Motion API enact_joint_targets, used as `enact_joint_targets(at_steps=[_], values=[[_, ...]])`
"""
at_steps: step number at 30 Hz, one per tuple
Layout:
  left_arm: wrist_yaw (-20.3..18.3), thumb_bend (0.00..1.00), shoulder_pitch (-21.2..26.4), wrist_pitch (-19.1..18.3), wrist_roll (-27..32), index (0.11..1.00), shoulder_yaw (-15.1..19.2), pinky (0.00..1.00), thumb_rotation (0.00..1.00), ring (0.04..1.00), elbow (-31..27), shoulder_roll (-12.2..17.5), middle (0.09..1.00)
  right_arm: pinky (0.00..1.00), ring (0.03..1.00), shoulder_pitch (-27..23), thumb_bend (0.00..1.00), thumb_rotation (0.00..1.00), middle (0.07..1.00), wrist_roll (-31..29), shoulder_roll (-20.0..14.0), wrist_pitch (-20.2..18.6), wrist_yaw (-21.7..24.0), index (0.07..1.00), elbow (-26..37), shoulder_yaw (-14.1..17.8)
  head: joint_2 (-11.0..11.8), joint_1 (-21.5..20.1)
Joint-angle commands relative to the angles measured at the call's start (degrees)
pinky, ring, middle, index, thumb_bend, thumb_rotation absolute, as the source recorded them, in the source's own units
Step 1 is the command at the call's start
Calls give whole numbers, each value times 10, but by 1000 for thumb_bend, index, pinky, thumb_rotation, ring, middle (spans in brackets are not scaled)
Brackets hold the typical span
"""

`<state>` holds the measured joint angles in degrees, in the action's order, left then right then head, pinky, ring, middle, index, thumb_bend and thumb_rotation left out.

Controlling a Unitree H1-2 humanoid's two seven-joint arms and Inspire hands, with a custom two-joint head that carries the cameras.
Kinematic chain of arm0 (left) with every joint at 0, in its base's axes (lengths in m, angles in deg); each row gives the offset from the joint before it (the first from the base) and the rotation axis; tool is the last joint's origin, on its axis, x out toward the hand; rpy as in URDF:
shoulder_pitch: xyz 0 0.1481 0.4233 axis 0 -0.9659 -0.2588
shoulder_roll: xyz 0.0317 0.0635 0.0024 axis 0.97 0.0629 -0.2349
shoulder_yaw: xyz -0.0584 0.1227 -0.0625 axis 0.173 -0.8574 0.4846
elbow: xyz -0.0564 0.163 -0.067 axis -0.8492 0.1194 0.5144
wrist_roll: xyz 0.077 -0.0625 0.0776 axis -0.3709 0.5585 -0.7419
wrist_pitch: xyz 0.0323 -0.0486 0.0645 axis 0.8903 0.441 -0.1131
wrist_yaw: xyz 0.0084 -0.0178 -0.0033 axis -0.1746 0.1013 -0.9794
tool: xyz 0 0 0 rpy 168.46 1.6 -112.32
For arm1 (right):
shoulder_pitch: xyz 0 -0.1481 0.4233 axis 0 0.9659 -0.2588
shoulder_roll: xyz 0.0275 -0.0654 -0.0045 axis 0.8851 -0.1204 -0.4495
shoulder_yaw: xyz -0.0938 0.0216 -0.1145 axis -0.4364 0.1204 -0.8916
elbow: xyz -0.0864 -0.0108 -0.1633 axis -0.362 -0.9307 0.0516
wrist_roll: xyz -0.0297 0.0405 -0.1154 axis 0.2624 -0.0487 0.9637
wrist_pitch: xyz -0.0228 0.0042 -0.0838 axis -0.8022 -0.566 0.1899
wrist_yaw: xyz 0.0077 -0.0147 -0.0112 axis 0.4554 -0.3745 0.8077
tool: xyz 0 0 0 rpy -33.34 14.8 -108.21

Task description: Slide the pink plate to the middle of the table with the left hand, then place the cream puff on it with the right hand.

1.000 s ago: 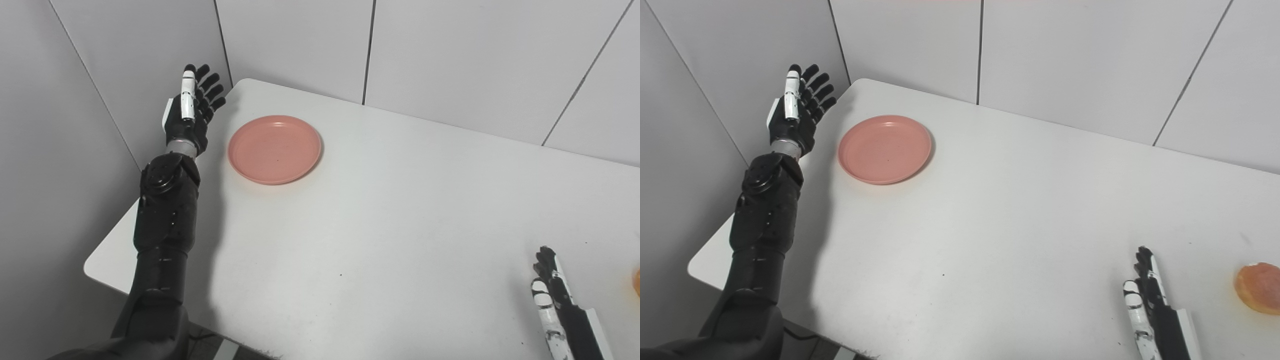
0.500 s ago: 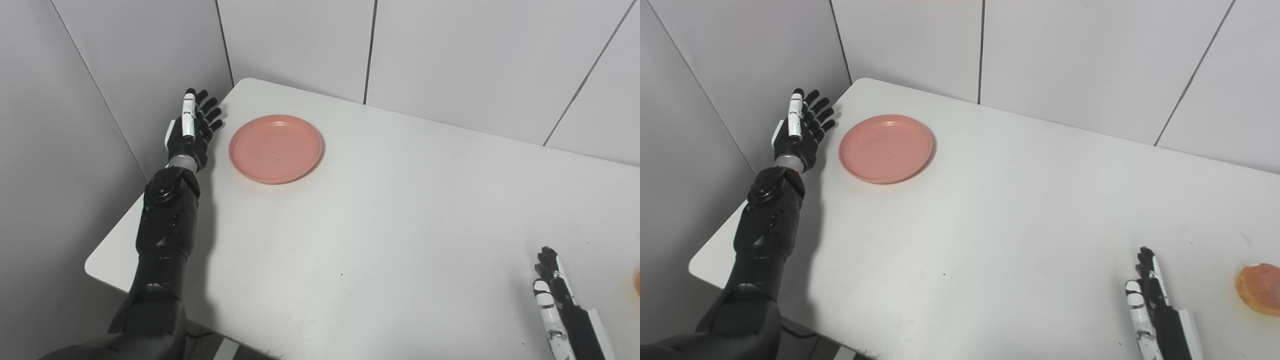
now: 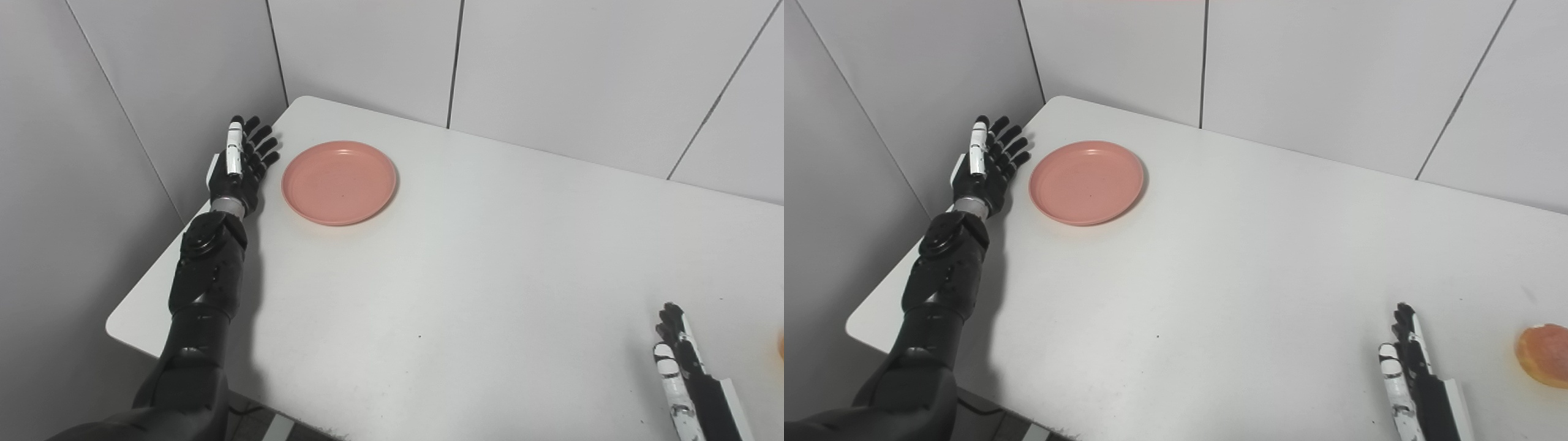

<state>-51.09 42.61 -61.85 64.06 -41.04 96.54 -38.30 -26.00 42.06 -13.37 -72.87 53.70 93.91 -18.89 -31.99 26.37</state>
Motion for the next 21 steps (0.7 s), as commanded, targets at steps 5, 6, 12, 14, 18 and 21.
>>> enact_joint_targets(at_steps=[5,6,12,14,18,21], values=[[6,393,-5,-14,-1,851,-29,850,1000,856,-34,-30,859,1000,1000,-4,0,1000,1000,0,-1,7,-1,1000,20,0,-2,-3],[6,386,-8,-16,-1,854,-34,854,1000,860,-39,-34,862,1000,1000,-4,0,1000,1000,0,0,7,-1,1000,20,-1,-3,-4],[6,382,-14,-16,1,848,-52,857,1000,859,-46,-60,862,1000,1000,-4,0,1000,1000,-3,4,-4,-1,1000,26,-1,-7,-8],[4,400,-13,-20,5,853,-57,865,1000,862,-44,-68,866,1000,1000,-4,0,1000,1000,-2,4,-10,0,1000,29,-1,-8,-9],[3,403,-13,-20,6,850,-64,867,1000,861,-40,-81,862,1000,1000,-3,0,1000,1000,-1,5,-16,0,1000,33,-3,-10,-12],[1,402,-16,-20,2,848,-73,861,1000,860,-42,-88,860,1000,1000,-2,0,1000,1000,-2,7,-18,-1,1000,33,-4,-13,-19]])
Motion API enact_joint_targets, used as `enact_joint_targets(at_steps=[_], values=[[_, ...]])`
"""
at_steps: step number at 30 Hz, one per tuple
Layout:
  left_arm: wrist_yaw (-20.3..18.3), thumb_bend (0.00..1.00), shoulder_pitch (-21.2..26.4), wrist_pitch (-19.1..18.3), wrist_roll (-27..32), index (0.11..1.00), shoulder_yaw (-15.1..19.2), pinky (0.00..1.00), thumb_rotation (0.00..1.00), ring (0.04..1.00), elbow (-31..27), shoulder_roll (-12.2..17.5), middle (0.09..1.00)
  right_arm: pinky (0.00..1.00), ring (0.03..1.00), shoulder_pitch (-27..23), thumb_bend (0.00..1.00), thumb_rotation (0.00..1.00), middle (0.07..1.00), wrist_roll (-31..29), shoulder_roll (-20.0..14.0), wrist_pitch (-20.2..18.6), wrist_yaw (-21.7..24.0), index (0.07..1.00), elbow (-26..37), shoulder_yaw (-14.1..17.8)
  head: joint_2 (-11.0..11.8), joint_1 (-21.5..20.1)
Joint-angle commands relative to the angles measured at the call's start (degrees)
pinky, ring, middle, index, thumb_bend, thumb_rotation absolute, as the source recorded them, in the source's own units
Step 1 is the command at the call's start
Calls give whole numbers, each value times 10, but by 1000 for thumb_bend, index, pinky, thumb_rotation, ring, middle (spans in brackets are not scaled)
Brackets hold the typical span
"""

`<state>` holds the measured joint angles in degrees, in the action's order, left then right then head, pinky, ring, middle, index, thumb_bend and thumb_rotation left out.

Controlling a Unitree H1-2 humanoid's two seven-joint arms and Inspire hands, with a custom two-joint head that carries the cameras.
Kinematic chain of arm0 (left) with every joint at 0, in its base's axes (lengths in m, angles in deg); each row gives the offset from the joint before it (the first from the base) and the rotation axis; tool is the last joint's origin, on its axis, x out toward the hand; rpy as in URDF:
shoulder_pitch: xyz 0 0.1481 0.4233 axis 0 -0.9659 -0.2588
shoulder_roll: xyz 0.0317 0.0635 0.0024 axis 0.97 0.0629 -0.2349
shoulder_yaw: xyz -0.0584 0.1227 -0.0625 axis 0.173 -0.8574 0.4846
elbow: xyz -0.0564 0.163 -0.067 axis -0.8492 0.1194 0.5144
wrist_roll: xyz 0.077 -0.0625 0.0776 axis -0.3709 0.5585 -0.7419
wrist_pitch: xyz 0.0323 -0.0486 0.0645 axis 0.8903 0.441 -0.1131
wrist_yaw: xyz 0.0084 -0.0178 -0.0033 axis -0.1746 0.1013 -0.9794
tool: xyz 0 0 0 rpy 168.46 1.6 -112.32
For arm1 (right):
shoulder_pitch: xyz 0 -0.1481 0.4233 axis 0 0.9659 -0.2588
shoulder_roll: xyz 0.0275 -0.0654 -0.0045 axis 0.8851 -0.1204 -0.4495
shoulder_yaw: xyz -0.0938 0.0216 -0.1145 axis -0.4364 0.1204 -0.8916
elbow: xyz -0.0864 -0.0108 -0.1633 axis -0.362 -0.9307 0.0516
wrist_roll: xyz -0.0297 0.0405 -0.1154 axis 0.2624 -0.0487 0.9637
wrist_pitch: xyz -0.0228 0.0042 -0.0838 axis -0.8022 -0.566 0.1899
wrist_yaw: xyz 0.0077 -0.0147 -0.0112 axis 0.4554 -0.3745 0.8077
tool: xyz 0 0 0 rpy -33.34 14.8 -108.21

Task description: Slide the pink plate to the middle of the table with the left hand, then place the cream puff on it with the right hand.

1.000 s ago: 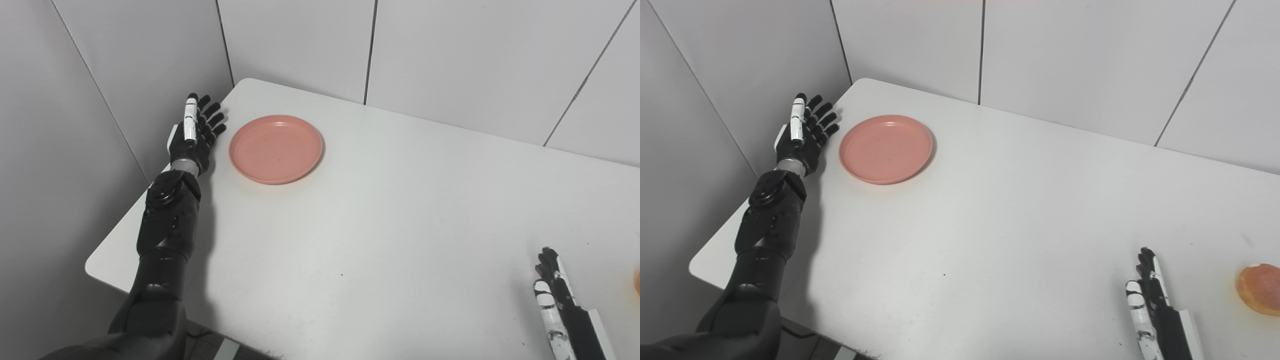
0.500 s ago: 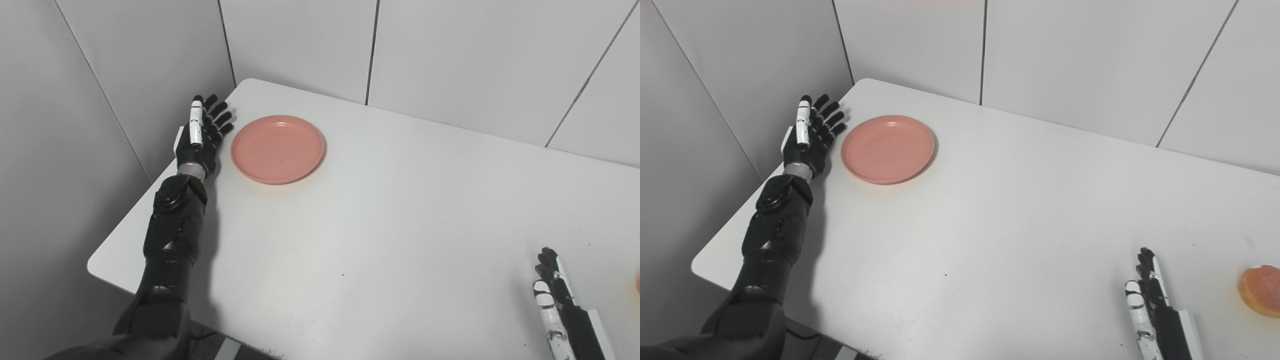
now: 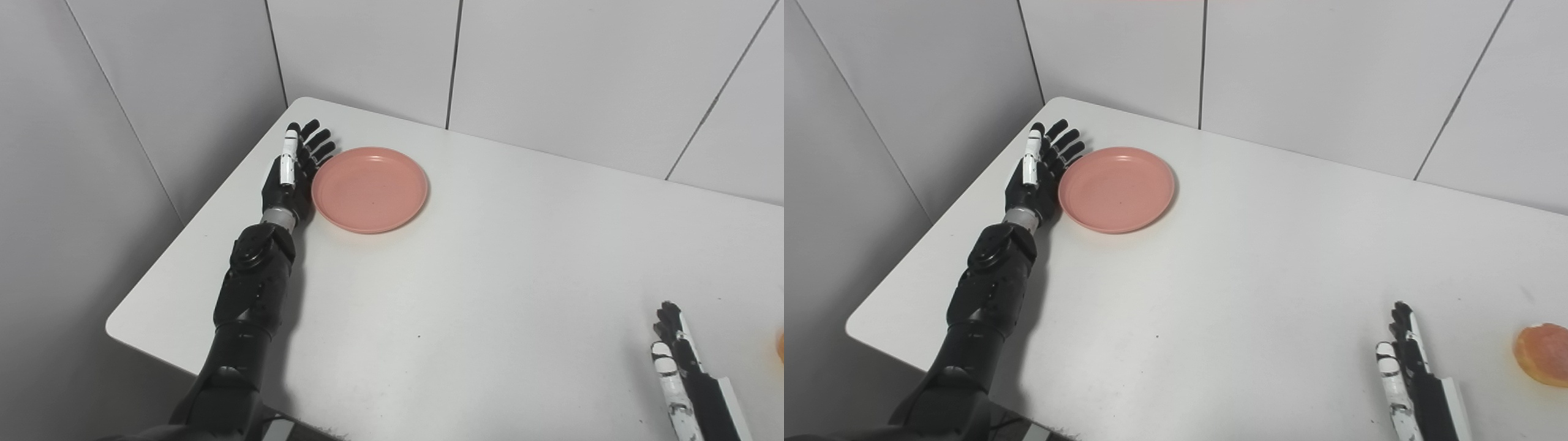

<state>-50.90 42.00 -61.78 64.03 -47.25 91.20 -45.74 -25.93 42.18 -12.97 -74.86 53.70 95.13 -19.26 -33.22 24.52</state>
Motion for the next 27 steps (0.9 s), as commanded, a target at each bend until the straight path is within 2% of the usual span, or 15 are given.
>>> enact_joint_targets(at_steps=[1,15,19,27], values=[[-3,399,-11,-23,1,851,-14,851,1000,857,9,-16,860,1000,1000,-2,0,1000,1000,-5,4,0,-1,1000,21,0,-1,-1],[-18,394,-20,-40,5,860,-45,865,1000,867,-8,-51,868,1000,1000,2,0,1000,1000,-3,6,27,-5,1000,3,-5,-19,-37],[-14,393,-19,-44,-3,841,-61,833,1000,843,-16,-65,850,1000,1000,2,1,1000,1000,-8,10,34,-7,1000,-6,-6,-24,-47],[-9,398,-18,-66,-7,842,-90,831,1000,844,-41,-97,851,1000,1000,-1,70,1000,1000,-17,23,34,-13,1000,-15,-5,-37,-71]])
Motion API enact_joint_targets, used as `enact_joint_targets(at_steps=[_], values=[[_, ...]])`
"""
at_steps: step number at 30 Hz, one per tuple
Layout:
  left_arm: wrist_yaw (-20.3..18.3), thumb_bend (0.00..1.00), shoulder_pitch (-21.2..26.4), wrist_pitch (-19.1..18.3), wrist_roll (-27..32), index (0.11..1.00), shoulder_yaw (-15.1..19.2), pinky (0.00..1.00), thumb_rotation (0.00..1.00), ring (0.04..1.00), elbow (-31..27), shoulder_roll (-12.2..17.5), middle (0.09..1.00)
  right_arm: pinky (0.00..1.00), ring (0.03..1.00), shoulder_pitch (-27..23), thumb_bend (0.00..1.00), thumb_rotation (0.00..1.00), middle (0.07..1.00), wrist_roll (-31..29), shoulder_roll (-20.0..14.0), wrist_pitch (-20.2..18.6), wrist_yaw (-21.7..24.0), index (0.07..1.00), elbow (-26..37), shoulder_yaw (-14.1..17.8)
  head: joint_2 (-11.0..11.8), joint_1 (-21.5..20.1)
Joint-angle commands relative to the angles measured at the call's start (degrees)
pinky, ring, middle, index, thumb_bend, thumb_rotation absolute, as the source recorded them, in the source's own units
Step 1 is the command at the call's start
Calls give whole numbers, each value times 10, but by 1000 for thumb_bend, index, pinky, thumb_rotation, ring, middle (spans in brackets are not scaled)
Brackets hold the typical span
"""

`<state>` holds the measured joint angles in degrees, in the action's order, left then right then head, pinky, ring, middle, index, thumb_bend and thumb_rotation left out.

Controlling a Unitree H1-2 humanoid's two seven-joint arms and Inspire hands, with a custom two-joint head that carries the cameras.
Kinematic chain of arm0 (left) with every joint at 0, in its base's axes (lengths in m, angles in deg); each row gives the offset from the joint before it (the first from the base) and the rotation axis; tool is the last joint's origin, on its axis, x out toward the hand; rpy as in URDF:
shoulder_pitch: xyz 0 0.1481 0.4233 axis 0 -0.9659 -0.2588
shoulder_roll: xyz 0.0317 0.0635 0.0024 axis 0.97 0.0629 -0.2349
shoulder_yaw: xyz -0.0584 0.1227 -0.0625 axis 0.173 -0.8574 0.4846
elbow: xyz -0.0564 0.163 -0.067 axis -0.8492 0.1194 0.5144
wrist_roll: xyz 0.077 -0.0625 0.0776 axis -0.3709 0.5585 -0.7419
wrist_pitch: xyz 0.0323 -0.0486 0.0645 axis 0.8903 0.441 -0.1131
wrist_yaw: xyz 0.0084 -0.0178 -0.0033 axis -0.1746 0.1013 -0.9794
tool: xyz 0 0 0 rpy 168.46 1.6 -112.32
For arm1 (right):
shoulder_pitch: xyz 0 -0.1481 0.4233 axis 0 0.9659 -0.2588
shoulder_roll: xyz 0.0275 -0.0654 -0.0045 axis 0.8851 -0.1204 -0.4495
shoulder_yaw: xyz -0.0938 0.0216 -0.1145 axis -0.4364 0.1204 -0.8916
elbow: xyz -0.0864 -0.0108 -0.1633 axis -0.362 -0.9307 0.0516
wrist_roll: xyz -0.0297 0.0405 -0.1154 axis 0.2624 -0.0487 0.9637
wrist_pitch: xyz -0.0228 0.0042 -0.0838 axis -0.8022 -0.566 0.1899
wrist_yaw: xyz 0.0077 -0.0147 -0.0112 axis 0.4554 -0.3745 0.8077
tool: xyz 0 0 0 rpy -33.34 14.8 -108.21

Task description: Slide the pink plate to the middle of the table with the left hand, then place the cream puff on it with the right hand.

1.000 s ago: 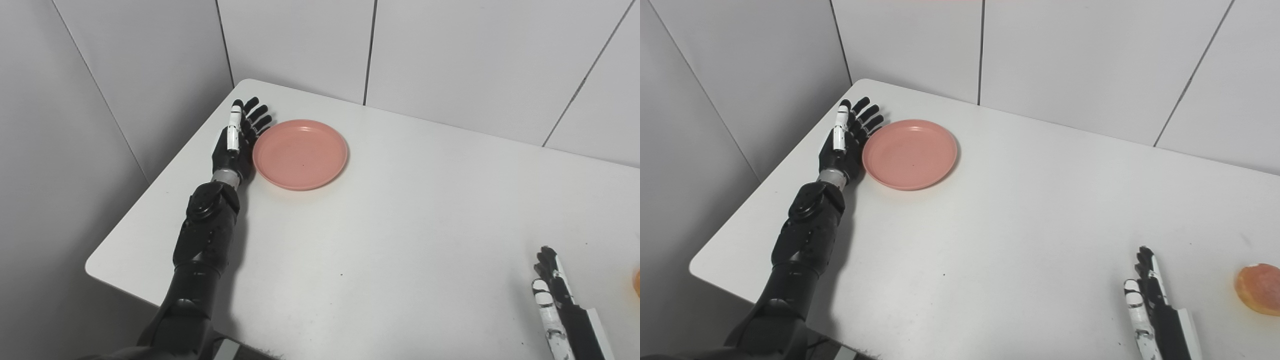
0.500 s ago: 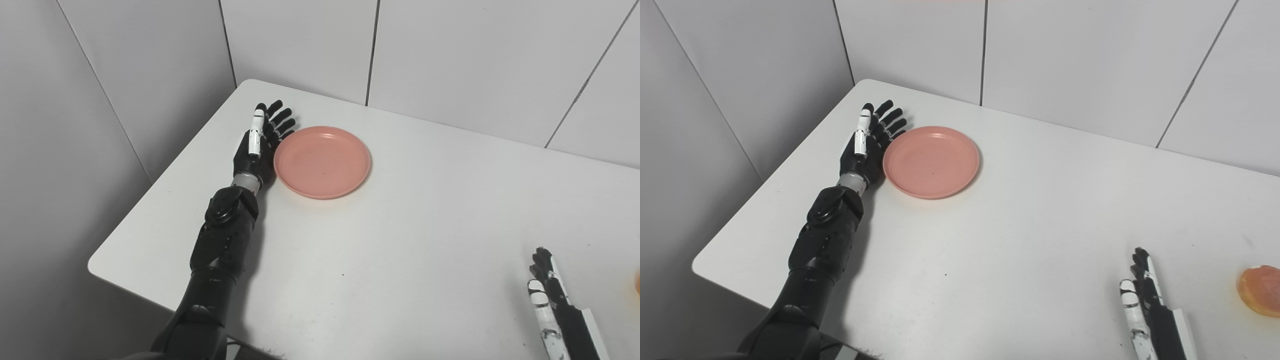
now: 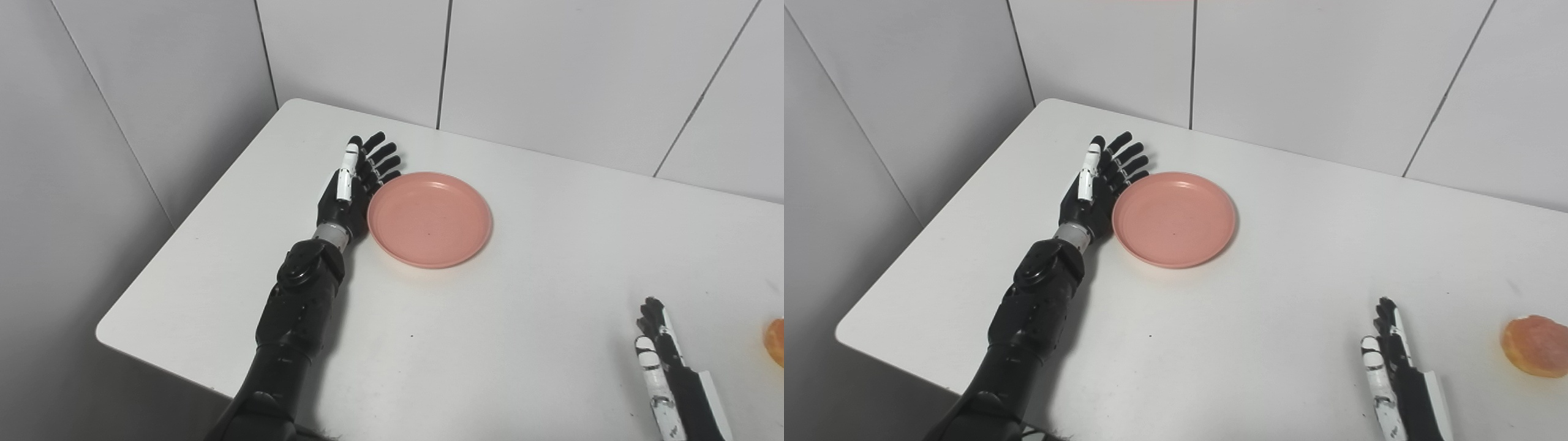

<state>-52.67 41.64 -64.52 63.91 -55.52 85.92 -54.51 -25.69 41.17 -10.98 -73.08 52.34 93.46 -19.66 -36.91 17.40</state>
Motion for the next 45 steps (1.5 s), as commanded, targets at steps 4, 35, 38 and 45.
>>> enact_joint_targets(at_steps=[4,35,38,45], values=[[8,400,-18,-51,-10,843,-26,835,1000,846,-5,-26,852,1000,1000,-4,73,1000,1000,7,5,15,-7,1000,5,-4,-13,-12],[-15,392,-108,-99,-46,903,-153,908,1000,913,-127,-108,919,985,999,-4,190,1000,1000,61,22,-8,-19,1000,30,-19,-59,-130],[-20,393,-113,-103,-44,899,-155,908,1000,912,-129,-108,918,985,996,-5,194,1000,1000,63,25,-10,-21,1000,30,-18,-66,-147],[-27,413,-118,-105,-40,896,-153,913,1000,912,-129,-108,917,980,992,-9,225,1000,1000,76,29,-3,-30,1000,26,-18,-72,-175]])
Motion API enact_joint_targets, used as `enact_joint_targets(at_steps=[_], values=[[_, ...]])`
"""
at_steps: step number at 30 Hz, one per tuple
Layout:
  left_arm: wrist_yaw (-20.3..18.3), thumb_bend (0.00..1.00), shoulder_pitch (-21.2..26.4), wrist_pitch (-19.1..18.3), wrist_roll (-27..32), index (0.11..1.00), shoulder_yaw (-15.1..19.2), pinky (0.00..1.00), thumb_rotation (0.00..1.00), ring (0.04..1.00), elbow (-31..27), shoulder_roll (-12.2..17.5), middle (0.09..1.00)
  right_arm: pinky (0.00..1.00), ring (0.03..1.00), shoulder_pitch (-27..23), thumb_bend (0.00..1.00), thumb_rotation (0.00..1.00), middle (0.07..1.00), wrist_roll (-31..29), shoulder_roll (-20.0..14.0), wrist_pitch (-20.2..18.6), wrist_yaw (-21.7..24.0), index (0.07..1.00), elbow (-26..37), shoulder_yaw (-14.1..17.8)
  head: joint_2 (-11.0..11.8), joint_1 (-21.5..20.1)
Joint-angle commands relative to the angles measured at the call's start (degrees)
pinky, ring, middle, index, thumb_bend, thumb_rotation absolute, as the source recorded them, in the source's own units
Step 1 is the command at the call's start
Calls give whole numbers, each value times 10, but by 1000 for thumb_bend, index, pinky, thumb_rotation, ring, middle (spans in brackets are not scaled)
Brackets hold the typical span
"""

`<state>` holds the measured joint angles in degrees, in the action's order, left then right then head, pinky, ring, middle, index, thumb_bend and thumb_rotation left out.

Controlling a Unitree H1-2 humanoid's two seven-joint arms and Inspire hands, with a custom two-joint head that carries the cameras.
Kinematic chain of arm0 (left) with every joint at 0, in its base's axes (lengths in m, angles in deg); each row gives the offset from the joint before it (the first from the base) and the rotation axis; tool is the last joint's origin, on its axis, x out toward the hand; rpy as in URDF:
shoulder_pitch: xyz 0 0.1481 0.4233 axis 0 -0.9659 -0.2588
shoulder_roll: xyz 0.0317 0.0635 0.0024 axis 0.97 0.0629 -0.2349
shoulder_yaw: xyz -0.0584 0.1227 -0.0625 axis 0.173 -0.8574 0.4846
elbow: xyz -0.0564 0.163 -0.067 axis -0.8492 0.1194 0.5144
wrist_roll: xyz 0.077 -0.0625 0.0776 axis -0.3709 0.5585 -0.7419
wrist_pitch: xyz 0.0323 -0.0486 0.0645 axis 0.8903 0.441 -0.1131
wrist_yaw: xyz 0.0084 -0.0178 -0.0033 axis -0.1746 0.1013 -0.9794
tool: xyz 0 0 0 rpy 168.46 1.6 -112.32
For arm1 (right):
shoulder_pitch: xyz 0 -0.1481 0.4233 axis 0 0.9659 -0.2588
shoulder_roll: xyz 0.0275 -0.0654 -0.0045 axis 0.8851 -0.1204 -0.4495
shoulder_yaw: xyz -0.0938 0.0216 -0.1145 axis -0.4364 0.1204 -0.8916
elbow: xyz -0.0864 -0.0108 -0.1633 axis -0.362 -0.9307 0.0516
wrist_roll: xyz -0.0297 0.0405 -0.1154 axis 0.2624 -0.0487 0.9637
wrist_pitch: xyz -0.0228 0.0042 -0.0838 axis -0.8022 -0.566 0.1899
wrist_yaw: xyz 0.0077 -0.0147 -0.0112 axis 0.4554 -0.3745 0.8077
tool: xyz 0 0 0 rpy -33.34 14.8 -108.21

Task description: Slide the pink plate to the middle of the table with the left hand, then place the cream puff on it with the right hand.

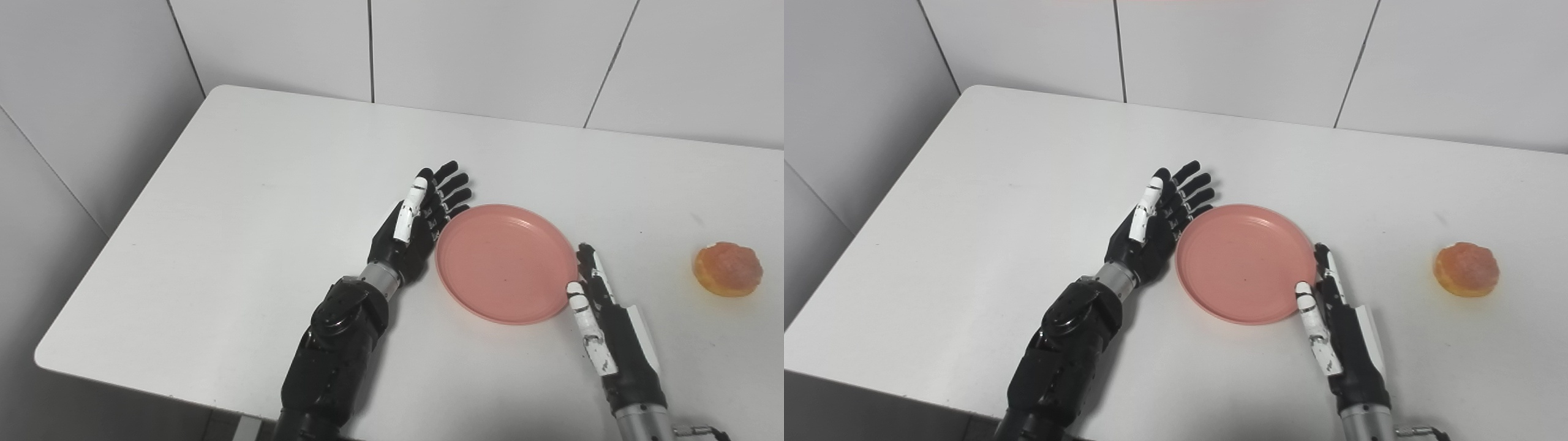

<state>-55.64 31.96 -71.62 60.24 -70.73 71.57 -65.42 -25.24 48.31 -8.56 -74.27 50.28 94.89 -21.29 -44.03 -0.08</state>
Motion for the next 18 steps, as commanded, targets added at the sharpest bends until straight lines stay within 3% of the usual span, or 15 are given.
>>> enact_joint_targets(at_steps=[1,13,18], values=[[1,410,-22,-33,-2,897,0,915,1000,913,15,1,918,963,983,-14,230,1000,997,9,5,14,-12,995,10,-1,-1,-5],[-1,399,-23,-33,-4,895,11,912,1000,908,23,3,911,958,981,-27,247,1000,993,22,14,12,-34,983,-6,5,0,-60],[-2,381,-21,-24,-8,880,15,903,1000,903,30,7,904,941,976,-38,300,1000,989,46,16,-1,-46,985,1,8,2,-86]])
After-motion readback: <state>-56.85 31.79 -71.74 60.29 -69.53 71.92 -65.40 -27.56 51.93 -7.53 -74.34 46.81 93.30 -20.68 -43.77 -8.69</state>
